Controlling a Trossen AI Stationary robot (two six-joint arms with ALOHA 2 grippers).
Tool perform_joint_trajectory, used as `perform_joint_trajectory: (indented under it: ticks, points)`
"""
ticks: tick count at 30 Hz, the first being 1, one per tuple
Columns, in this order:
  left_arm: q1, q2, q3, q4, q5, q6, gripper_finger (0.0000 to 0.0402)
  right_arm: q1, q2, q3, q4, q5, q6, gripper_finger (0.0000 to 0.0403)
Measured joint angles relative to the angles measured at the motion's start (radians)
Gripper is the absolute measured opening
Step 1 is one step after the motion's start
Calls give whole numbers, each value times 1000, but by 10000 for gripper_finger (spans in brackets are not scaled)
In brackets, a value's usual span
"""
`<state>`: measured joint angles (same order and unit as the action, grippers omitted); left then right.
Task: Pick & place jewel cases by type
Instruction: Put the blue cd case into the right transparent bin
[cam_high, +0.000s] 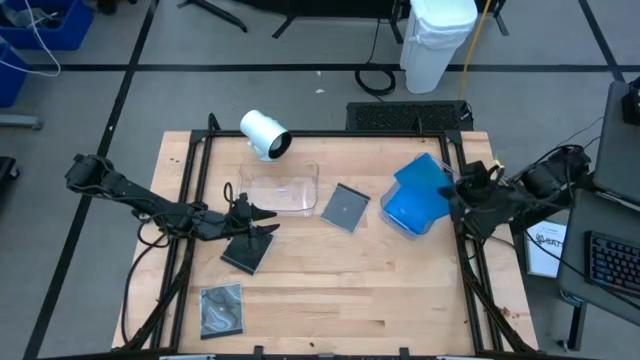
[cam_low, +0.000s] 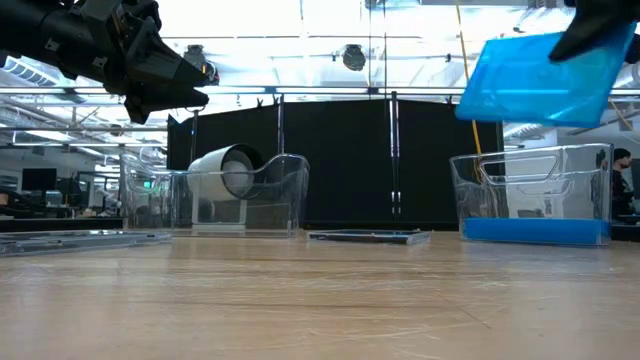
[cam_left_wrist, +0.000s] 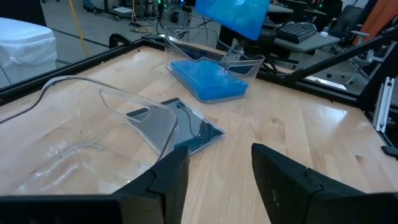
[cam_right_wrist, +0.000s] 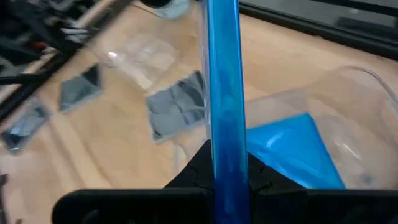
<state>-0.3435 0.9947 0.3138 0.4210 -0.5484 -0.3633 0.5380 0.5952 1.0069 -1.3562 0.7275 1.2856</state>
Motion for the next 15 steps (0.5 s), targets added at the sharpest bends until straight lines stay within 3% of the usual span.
perform_joint_trajectory:
  ticks: [8, 15]
  points:
    - [0, 0, 0, 0, 0, 0, 179, -15, 124, 0, -196, -77, 182, 9]
    - [0, 0, 0, 0, 0, 0, 179, -28, 227, 0, -197, -101, 167, 9]
